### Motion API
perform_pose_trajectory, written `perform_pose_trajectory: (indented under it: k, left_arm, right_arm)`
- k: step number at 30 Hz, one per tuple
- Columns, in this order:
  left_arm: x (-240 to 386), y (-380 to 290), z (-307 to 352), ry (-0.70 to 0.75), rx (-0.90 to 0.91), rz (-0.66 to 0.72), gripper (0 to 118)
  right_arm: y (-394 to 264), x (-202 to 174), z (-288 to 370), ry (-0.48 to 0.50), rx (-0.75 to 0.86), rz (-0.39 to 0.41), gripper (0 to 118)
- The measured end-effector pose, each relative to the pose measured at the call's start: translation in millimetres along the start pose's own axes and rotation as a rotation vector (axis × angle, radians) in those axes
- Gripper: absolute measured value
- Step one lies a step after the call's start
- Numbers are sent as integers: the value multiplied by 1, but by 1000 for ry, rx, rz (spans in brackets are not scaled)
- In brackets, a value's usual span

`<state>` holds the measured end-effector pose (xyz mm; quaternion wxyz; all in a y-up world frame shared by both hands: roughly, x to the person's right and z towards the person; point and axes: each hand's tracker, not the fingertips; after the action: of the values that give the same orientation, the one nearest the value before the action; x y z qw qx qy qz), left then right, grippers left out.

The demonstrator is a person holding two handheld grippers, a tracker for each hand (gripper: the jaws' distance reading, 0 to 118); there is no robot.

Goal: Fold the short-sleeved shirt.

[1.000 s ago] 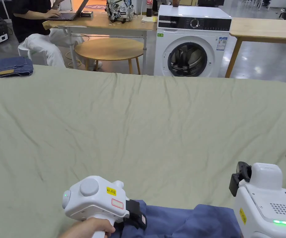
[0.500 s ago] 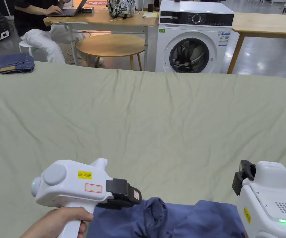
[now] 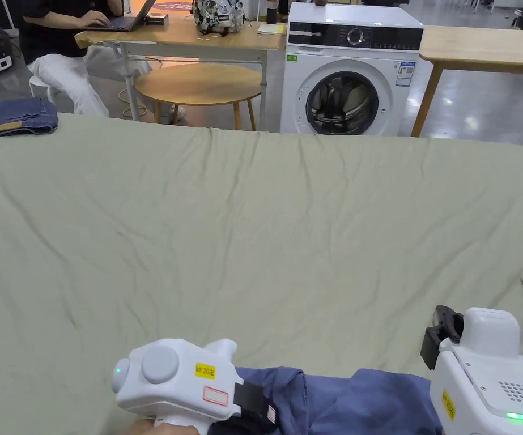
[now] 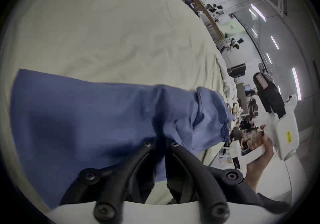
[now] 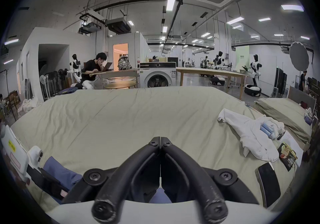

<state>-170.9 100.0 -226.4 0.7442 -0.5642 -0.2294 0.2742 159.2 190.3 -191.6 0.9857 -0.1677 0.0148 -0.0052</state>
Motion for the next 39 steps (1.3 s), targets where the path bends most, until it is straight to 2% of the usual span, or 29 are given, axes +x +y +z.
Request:
perform_pose_trajectory:
  k: [7,13,20,22,24,26,30,34,39]
  left_arm:
    - [18,-14,-21,-36,-16,-42,6]
    - [5,-16,-28,-97,-11,-15,5]
    - [-5,-21,-6,-158,7,6,6]
    - [2,-26,21,-122,53,-20,25]
    - [-6,-24,46,-119,114,-12,37]
    - [-11,-25,74,-133,176,8,58]
    - [-44,-23,121,-96,268,43,60]
    - [-94,-24,135,-49,306,128,60]
    - [-123,-28,111,-137,197,211,60]
  right_arm:
    - [-1,4,0,-8,-4,-5,0]
    - [-3,5,-2,-7,-7,-19,0]
    - [-2,1,-3,0,12,-22,0]
    - [0,0,-4,3,13,-19,0]
    - [2,-2,-5,10,12,-20,0]
    - [3,-4,-5,12,14,-13,0]
    - [6,-7,-5,19,19,-6,0]
    - [7,-10,-6,26,21,-4,0]
    - [7,-15,-6,35,15,-4,0]
